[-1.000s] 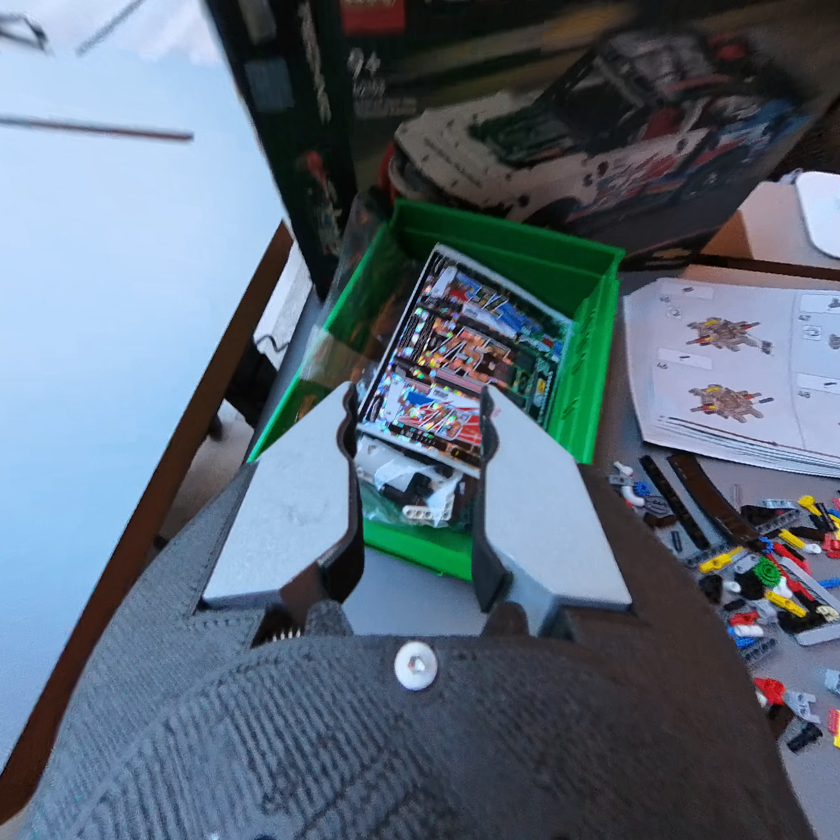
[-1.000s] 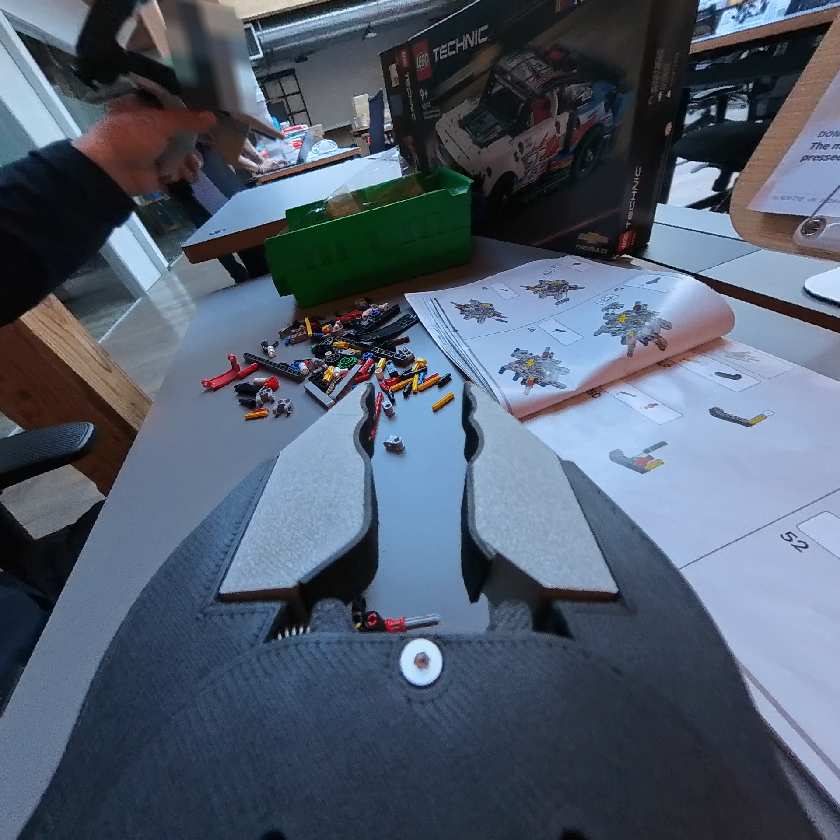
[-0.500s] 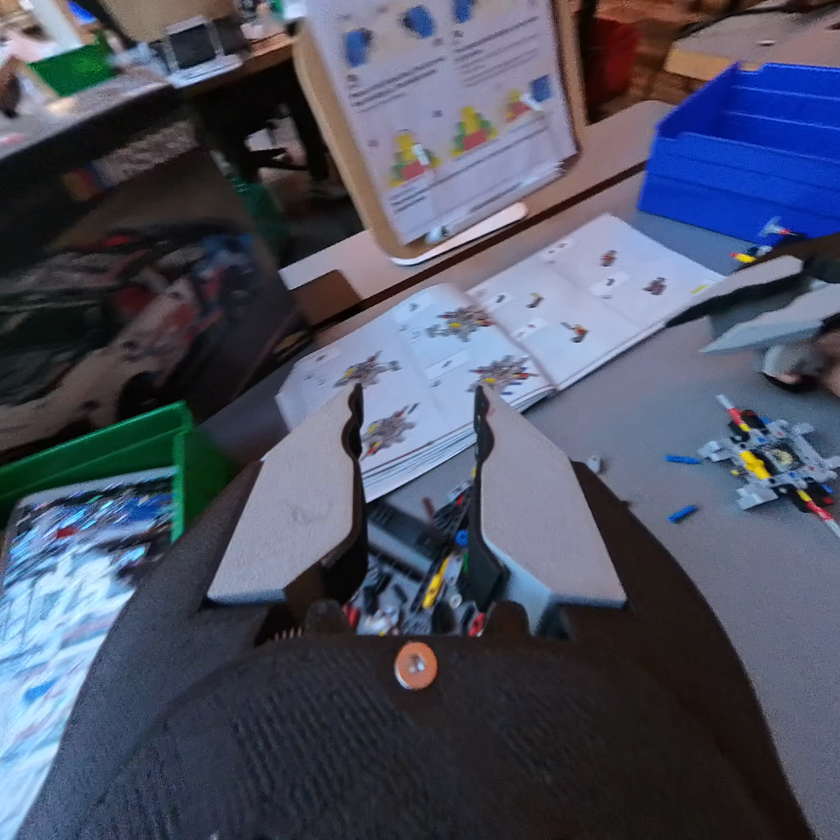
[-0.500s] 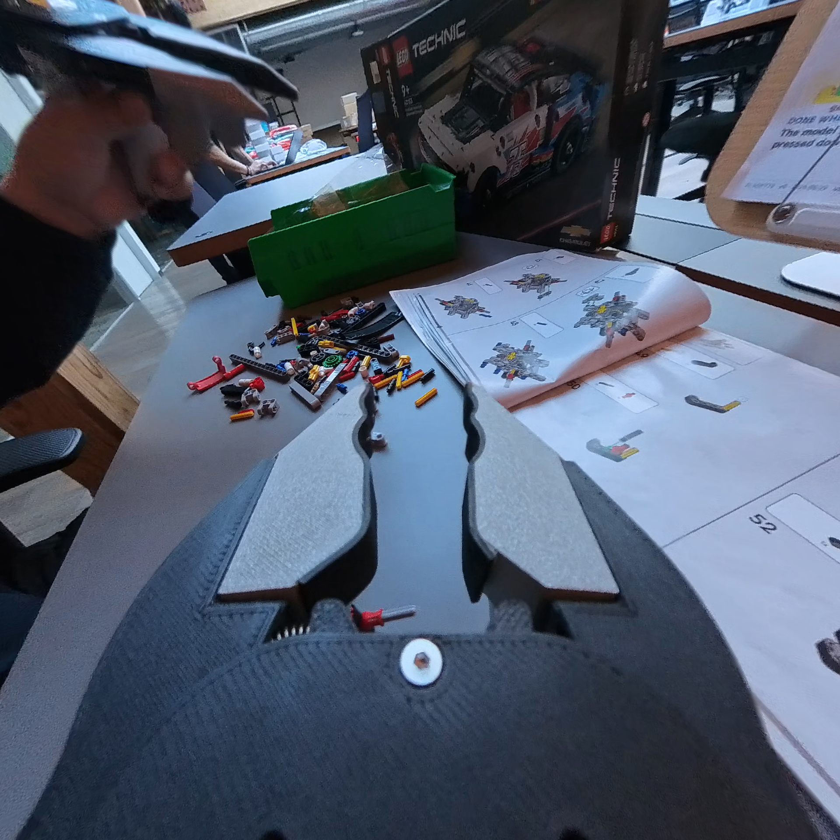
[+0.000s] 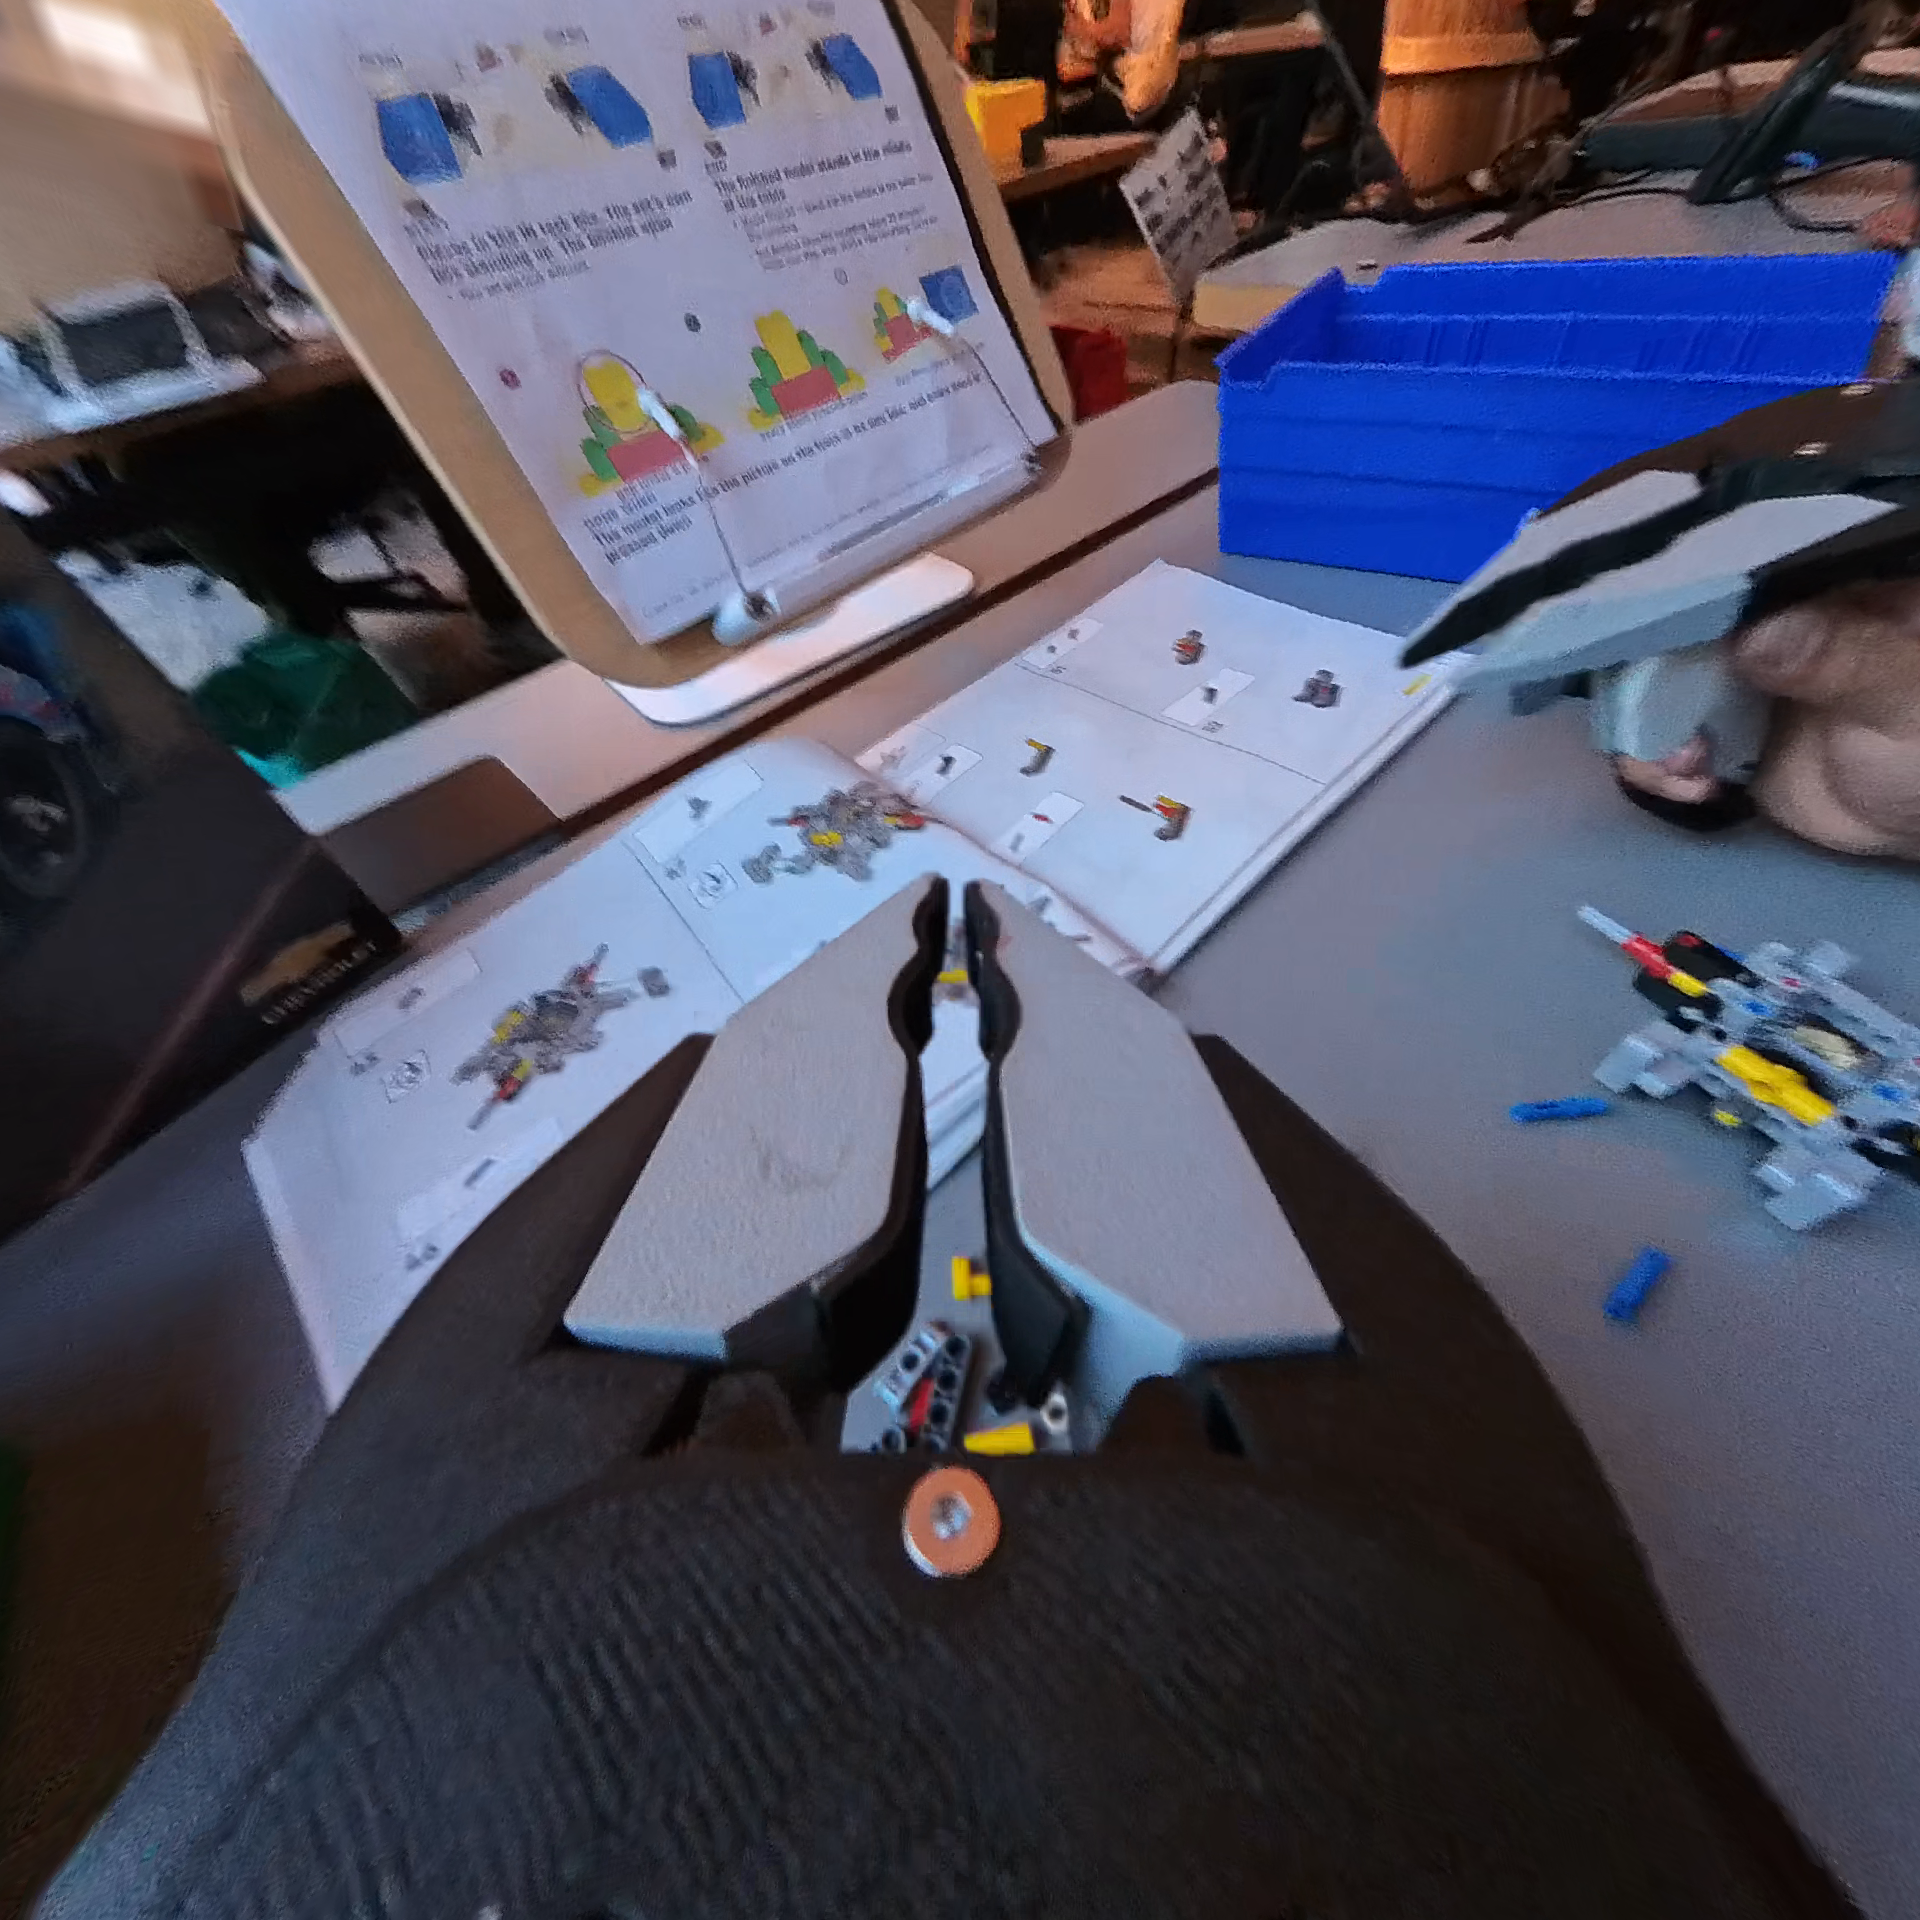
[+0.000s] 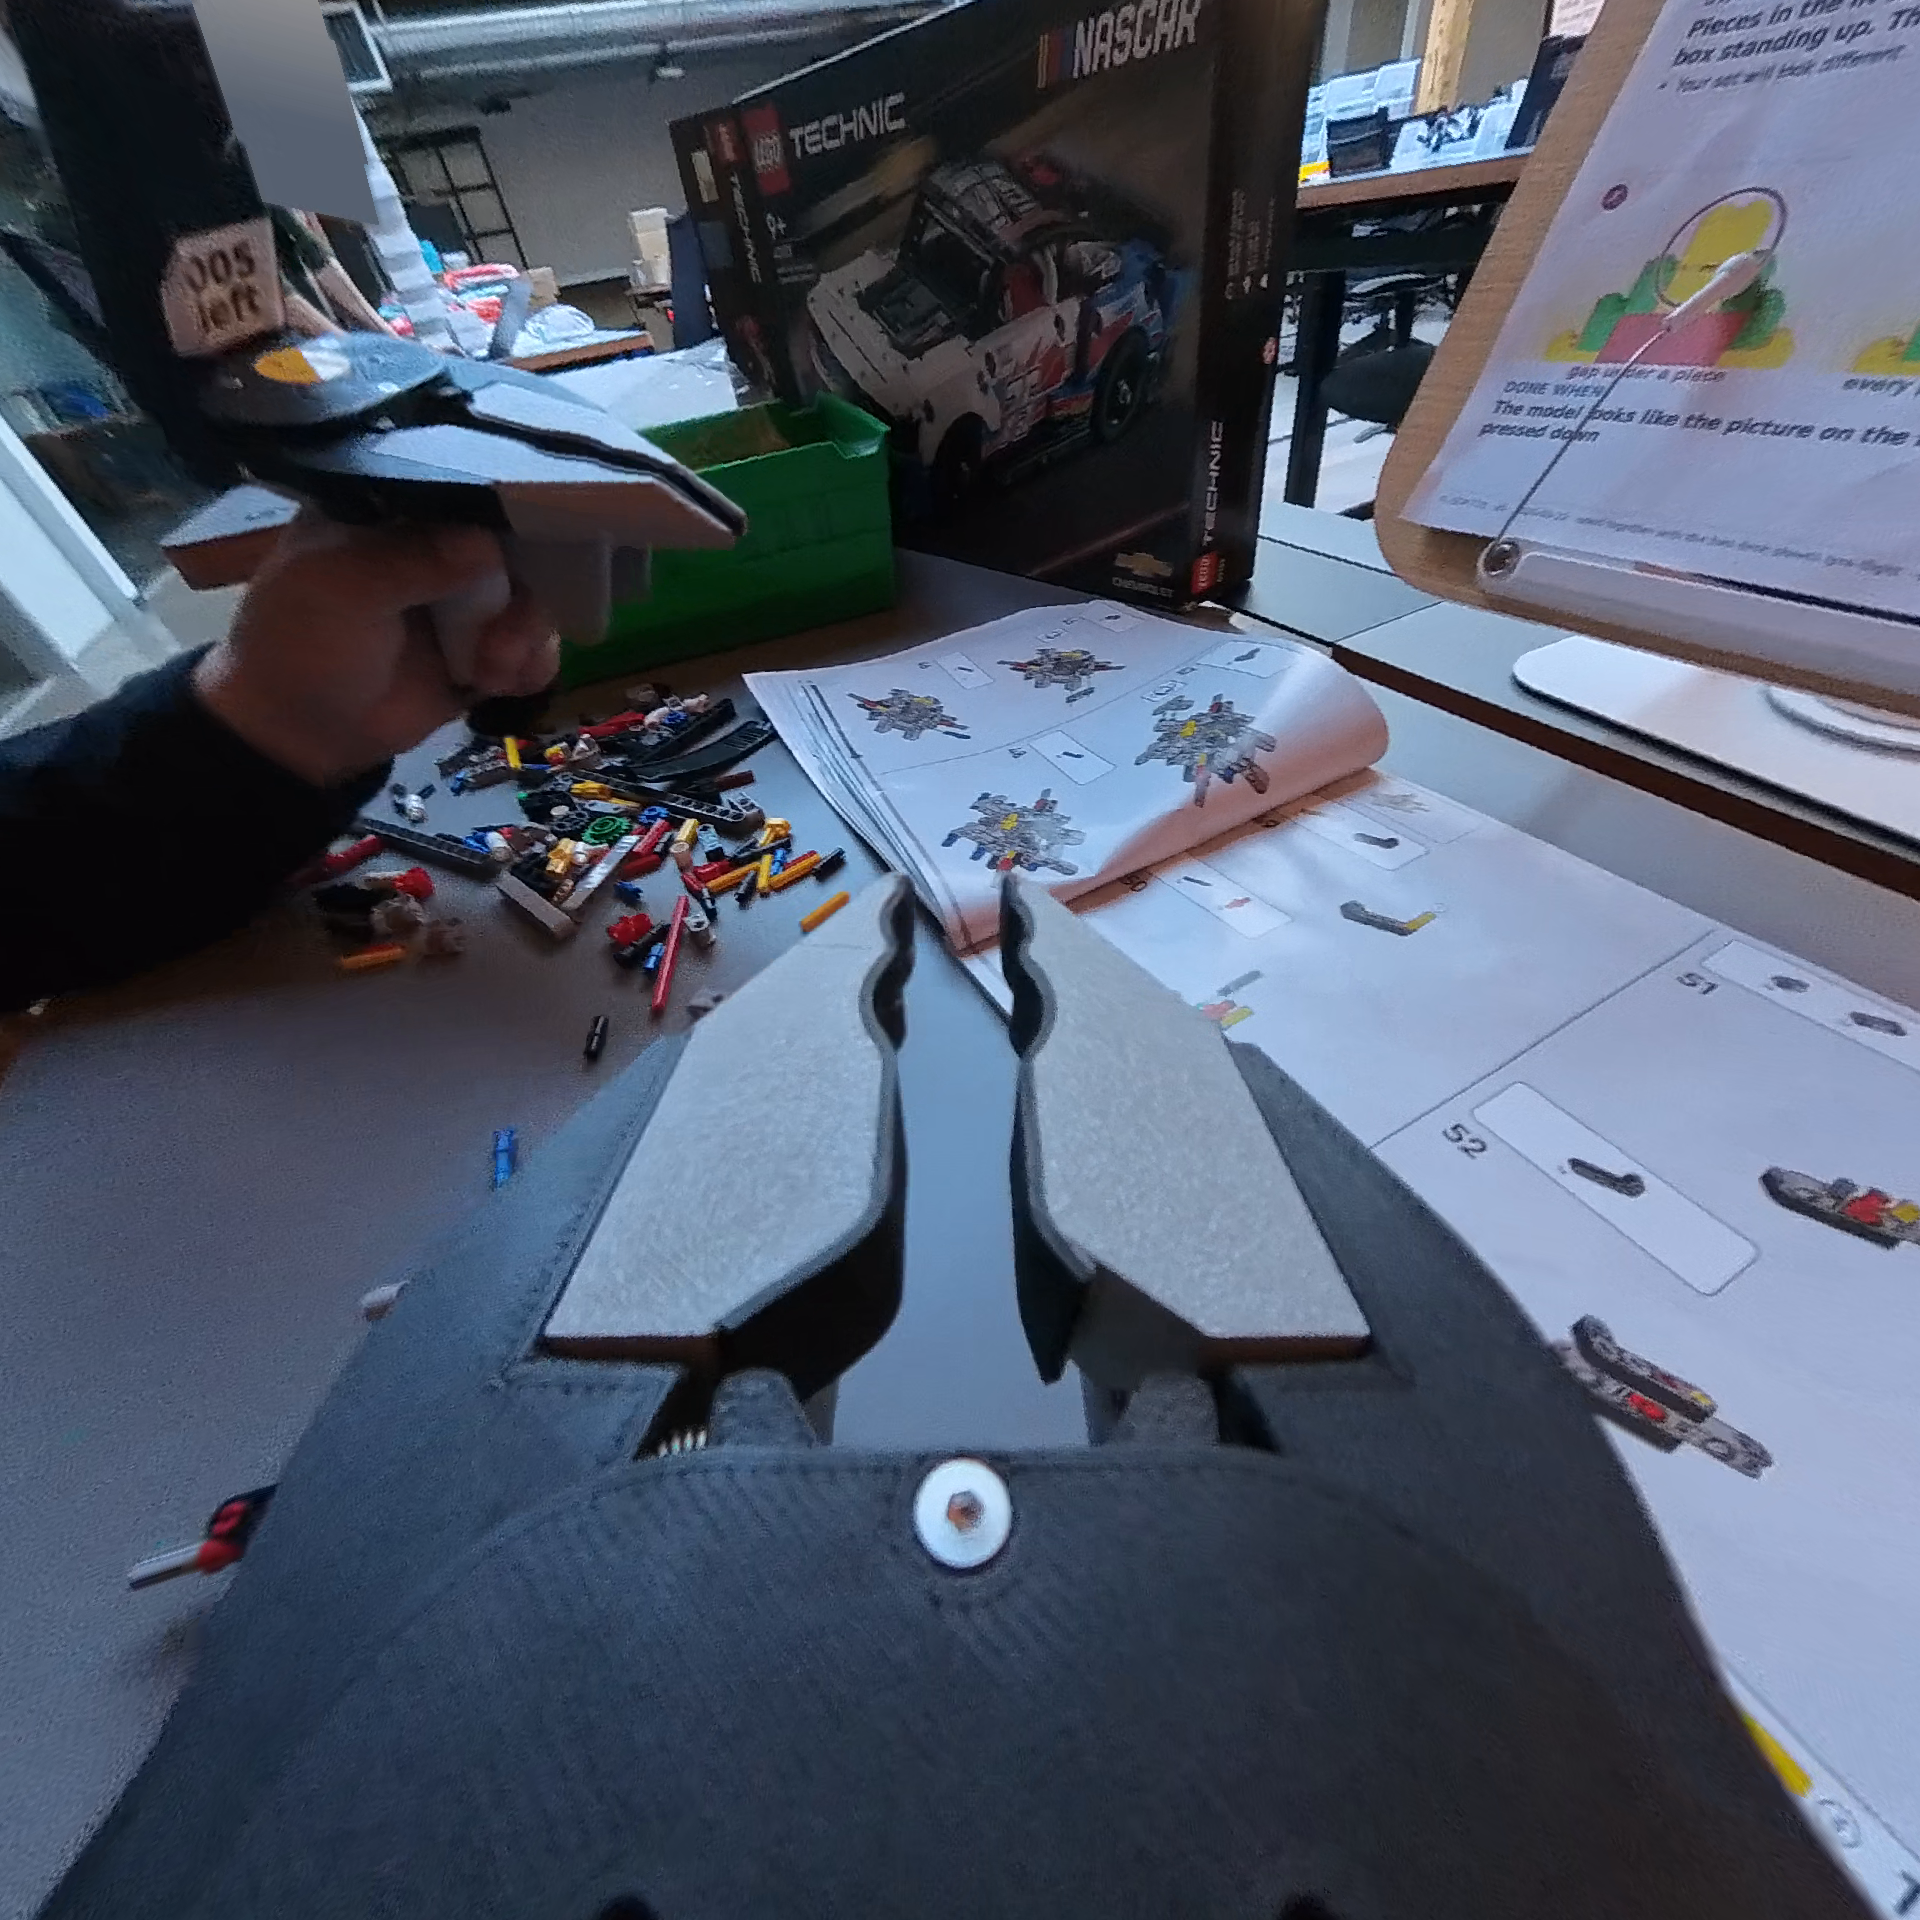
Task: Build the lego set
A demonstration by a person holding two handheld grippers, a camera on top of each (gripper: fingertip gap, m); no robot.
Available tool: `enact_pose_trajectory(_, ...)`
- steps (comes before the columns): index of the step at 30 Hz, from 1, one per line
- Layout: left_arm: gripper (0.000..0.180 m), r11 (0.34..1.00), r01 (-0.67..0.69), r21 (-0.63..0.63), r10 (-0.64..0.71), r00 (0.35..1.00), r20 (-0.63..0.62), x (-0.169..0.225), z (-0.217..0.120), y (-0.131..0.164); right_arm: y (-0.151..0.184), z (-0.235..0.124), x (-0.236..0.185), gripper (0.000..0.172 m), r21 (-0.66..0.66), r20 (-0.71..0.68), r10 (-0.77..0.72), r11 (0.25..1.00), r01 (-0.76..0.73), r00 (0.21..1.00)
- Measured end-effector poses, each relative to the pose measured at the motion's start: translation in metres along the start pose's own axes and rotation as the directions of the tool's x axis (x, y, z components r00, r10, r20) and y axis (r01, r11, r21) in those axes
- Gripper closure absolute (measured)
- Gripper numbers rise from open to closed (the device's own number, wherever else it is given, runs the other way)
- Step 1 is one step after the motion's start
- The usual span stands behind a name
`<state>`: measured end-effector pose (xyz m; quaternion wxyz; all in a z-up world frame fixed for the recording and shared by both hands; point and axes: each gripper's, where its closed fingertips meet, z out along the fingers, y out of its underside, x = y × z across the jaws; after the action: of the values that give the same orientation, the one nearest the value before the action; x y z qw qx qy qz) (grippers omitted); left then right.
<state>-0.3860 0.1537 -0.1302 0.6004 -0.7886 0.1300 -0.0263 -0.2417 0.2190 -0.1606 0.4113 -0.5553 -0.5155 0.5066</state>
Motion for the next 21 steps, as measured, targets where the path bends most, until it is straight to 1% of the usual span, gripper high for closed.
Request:
enact_pose_trajectory(1, 0.176, 1.0, 0.011, 0.0, -0.011, 1.0, -0.022, 0.001, -0.002, -0.001, -0.001, 0.001, 0.002, 0.164, 0.001, -0.007, -0.016, 1.0, 0.016, 1.0)
enact_pose_trajectory(2, 0.177, 1.0, 0.012, 0.021, -0.012, 1.0, -0.011, -0.002, -0.004, -0.004, -0.003, 0.002, 0.003, 0.172, 0.004, -0.017, -0.035, 0.999, 0.035, 0.999)
enact_pose_trajectory(5, 0.178, 1.0, 0.02, -0.008, -0.02, 0.999, 0.039, -0.016, -0.007, 0.002, -0.006, 0.01, 0.01, 0.172, -0.011, -0.066, -0.082, 0.997, 0.081, 0.994)
enact_pose_trajectory(8, 0.173, 0.998, 0.053, -0.035, -0.05, 0.996, 0.074, -0.026, -0.008, 0.009, -0.002, 0.014, 0.011, 0.172, -0.032, -0.087, -0.112, 0.993, 0.11, 0.99)
enact_pose_trajectory(10, 0.168, 0.996, 0.085, -0.03, -0.082, 0.993, 0.081, -0.029, -0.009, 0.009, 0.001, 0.016, 0.007, 0.172, -0.033, -0.057, -0.112, 0.993, 0.11, 0.992)
enact_pose_trajectory(11, 0.164, 0.995, 0.099, -0.023, -0.097, 0.992, 0.075, -0.029, -0.01, 0.009, 0.003, 0.017, 0.007, 0.166, -0.04, -0.048, -0.097, 0.995, 0.095, 0.994)
enact_pose_trajectory(12, 0.161, 0.994, 0.111, -0.023, -0.109, 0.991, 0.071, -0.029, -0.01, 0.009, 0.005, 0.017, 0.007, 0.168, -0.047, -0.041, -0.078, 0.996, 0.076, 0.996)
enact_pose_trajectory(13, 0.165, 0.993, 0.117, -0.025, -0.115, 0.991, 0.066, -0.029, -0.01, 0.01, 0.006, 0.017, 0.007, 0.172, -0.053, -0.037, -0.062, 0.997, 0.06, 0.997)
enact_pose_trajectory(14, 0.18, 0.993, 0.112, -0.024, -0.111, 0.993, 0.051, -0.027, -0.01, 0.01, 0.006, 0.017, 0.008, 0.172, -0.057, -0.038, -0.055, 0.997, 0.053, 0.998)
enact_pose_trajectory(16, 0.18, 0.994, 0.106, -0.033, -0.106, 0.994, 0.021, -0.022, -0.009, 0.012, 0.006, 0.017, 0.008, 0.172, -0.061, -0.037, -0.059, 0.997, 0.057, 0.998)
enact_pose_trajectory(18, 0.18, 0.992, 0.114, -0.061, -0.112, 0.993, 0.03, -0.022, -0.005, 0.019, 0.006, 0.017, 0.006, 0.172, -0.046, -0.024, -0.057, 0.997, 0.055, 0.998)
enact_pose_trajectory(20, 0.18, 0.992, 0.11, -0.066, -0.108, 0.994, 0.029, -0.021, -0.002, 0.022, 0.004, 0.017, 0.005, 0.154, -0.031, -0.015, -0.045, 0.999, 0.044, 0.999)
enact_pose_trajectory(21, 0.172, 0.99, 0.115, -0.08, -0.113, 0.993, 0.025, -0.02, 0.0, 0.024, 0.003, 0.017, 0.005, 0.149, -0.026, -0.015, -0.039, 0.999, 0.039, 0.999)
